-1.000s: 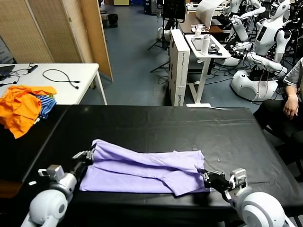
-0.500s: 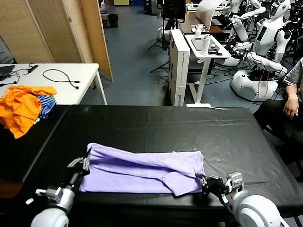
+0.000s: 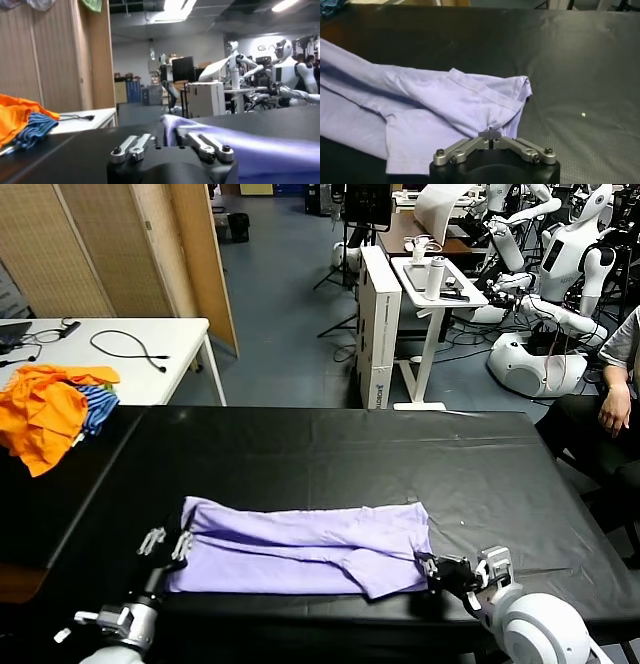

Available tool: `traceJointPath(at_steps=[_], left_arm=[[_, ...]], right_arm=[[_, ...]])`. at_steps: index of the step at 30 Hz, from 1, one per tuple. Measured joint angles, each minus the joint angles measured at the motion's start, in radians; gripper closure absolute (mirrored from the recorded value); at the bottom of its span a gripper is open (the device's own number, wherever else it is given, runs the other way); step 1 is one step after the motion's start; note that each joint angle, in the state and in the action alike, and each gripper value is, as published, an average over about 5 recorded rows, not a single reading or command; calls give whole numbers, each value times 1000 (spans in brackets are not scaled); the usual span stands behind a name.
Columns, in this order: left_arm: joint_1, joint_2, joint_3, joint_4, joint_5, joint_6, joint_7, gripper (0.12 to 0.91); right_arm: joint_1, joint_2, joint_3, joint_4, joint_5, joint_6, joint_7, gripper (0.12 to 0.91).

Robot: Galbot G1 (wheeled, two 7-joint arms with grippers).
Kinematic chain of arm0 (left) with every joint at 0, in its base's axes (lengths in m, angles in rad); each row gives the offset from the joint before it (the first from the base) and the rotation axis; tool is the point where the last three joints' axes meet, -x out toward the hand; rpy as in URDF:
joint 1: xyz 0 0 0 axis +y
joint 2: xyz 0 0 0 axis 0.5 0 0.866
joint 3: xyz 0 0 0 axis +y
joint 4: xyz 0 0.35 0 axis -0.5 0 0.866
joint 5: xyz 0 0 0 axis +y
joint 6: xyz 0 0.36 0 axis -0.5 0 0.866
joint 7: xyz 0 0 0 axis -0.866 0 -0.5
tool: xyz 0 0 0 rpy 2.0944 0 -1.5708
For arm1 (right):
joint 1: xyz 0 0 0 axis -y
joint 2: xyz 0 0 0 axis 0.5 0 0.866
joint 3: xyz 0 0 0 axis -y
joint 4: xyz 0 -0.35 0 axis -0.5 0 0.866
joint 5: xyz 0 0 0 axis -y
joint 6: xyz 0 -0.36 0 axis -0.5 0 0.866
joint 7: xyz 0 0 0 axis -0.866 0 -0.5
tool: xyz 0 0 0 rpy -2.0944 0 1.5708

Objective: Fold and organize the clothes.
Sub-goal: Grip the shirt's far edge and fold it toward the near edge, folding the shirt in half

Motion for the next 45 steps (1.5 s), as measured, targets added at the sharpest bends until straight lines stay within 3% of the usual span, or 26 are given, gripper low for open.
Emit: traceJointPath(at_steps=[4, 10, 13, 17, 20, 26, 28, 30, 33, 36, 45], left_arm=[[31, 5, -11, -39, 12, 0, -2, 139], [106, 13, -42, -90, 22, 1, -9, 124], [131, 17, -66, -111, 24, 40, -41, 123], [128, 24, -91, -154, -12, 166, -86, 123], [99, 35, -106, -202, -91, 313, -108, 123], [9, 70, -113, -280, -305, 675, -167, 123], [-24, 89, -105, -289, -362, 772, -183, 123], [-54, 108, -93, -289, -397, 843, -189, 123], [-95, 135, -75, -281, -440, 912, -192, 123], [-132, 155, -66, -263, -484, 950, -203, 123], [-246, 173, -41, -182, -516, 968, -215, 123]], right_arm=[[-6, -4, 0, 7, 0, 0, 0, 885], [-16, -3, 0, 21, 1, 0, 0, 885], [-25, 1, 5, 30, 1, 0, -1, 885], [-39, 8, 19, 50, 1, 0, -3, 833], [-52, 9, 37, 74, 1, 0, -2, 679], [-81, 14, 83, 121, 1, 0, -2, 303], [-82, 21, 100, 129, 4, 0, 0, 196], [-72, 29, 112, 128, 9, 0, 3, 140], [-38, 42, 119, 112, 14, 0, 6, 121], [9, 57, 116, 82, 16, 0, 8, 119], [129, 116, 82, -22, 9, 0, 40, 118]])
